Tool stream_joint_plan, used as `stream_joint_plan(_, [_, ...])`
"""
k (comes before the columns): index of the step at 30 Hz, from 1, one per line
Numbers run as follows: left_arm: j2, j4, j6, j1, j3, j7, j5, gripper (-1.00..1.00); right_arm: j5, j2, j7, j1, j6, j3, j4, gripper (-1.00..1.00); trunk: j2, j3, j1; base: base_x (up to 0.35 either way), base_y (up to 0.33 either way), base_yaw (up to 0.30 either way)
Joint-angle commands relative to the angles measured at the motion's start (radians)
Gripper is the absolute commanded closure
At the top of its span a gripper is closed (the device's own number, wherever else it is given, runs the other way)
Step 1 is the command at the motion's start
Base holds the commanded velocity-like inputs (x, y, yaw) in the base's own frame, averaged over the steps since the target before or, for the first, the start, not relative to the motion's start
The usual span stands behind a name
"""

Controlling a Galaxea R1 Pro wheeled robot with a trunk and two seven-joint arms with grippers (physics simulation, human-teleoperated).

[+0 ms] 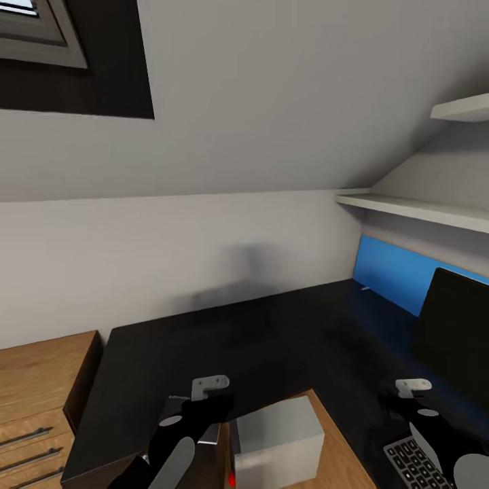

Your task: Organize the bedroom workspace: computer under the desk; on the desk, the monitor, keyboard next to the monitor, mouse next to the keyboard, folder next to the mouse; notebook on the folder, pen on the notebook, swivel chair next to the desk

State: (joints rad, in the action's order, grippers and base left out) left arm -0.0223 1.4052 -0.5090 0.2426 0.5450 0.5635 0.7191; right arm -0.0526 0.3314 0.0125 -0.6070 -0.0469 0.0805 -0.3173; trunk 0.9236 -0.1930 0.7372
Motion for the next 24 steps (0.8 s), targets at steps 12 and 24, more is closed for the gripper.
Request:
stream_joint_plan(12, [-0.001, 0.001, 0.000, 0.001, 0.003, 0.010, 0.010, -1.00, -0.009, 0.001, 0.013, -0.001, -0.005, 0.008, -0.002, 1.00, 0.085, -0.039, 0.046, 0.000, 0.000, 0.000])
stream_joint_plan(24, [-0.002, 0.001, 0.000, 0.001, 0.003, 0.010, 0.010, -1.00, -0.009, 0.002, 0.014, -0.001, -0.005, 0.008, -0.002, 1.00, 0.113, -0.052, 0.062, 0.000, 0.000, 0.000])
